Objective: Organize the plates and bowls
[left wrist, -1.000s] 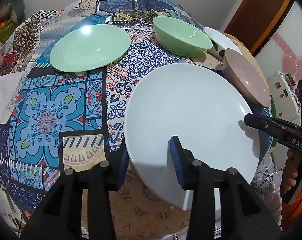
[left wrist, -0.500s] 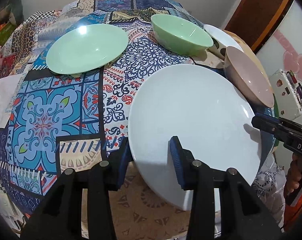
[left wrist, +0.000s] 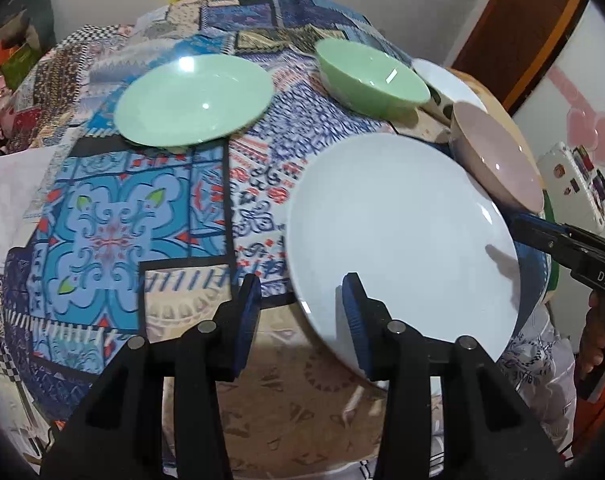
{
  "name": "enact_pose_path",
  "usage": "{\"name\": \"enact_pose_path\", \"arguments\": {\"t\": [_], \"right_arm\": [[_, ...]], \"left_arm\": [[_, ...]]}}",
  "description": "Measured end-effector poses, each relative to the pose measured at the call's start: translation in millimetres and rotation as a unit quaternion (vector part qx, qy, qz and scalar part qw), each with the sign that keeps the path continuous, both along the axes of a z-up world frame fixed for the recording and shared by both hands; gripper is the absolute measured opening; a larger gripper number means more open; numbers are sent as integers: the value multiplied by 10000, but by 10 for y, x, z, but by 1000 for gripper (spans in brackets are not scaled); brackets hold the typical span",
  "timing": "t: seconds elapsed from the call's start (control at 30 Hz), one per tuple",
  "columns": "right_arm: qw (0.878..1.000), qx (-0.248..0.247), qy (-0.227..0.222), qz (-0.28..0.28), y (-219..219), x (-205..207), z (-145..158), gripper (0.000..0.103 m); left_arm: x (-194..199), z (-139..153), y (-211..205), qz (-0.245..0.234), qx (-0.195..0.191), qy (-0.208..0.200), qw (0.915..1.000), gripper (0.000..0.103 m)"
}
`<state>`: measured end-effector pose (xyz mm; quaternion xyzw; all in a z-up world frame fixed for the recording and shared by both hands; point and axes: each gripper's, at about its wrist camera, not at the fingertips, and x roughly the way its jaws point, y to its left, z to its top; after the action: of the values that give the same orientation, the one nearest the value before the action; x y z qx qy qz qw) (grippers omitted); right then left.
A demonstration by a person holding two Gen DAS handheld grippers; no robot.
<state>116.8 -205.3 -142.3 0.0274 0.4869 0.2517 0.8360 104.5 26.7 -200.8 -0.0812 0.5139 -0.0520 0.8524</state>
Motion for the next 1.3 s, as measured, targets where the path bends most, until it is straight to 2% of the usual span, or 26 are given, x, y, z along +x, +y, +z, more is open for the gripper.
{"name": "enact_pose_path", "arguments": {"t": [0.07, 0.2, 0.3, 0.43, 0.57, 0.73, 0.97, 1.13, 1.23, 1.3], "right_arm": [[10000, 27, -44, 35, 70, 23, 40, 28], [9996, 128, -201, 146, 272, 86, 171, 37], [9988, 111, -410, 229, 420, 120, 268, 47], [9975, 92, -600, 363, 675, 216, 349, 51], [9971, 75, -584, 491, 893, 332, 343, 56], [9964, -61, -585, 603, 1186, 497, 300, 58], [9965, -217, -579, 565, 1501, 748, 166, 58], [9968, -392, -438, 550, 1712, 994, -8, 58], [9976, -457, -156, 494, 1778, 1156, -152, 55], [9967, -603, 44, 547, 1838, 1249, -254, 43]], "left_arm": [[-27, 69, 74, 99, -39, -123, 9999, 48], [-59, 222, 227, 290, 25, -410, 9987, 52], [-56, 348, 356, 446, 83, -656, 9968, 61], [-5, 498, 551, 633, 210, -947, 9933, 70], [112, 572, 785, 863, 251, -1080, 9901, 79], [295, 550, 1070, 1110, 325, -1115, 9870, 83], [655, 373, 1429, 1283, 294, -941, 9868, 84], [977, 157, 1665, 1370, 122, -726, 9878, 84], [1151, 11, 1776, 1387, 66, -600, 9885, 73], [1278, -99, 1834, 1333, 78, -469, 9899, 65]]}}
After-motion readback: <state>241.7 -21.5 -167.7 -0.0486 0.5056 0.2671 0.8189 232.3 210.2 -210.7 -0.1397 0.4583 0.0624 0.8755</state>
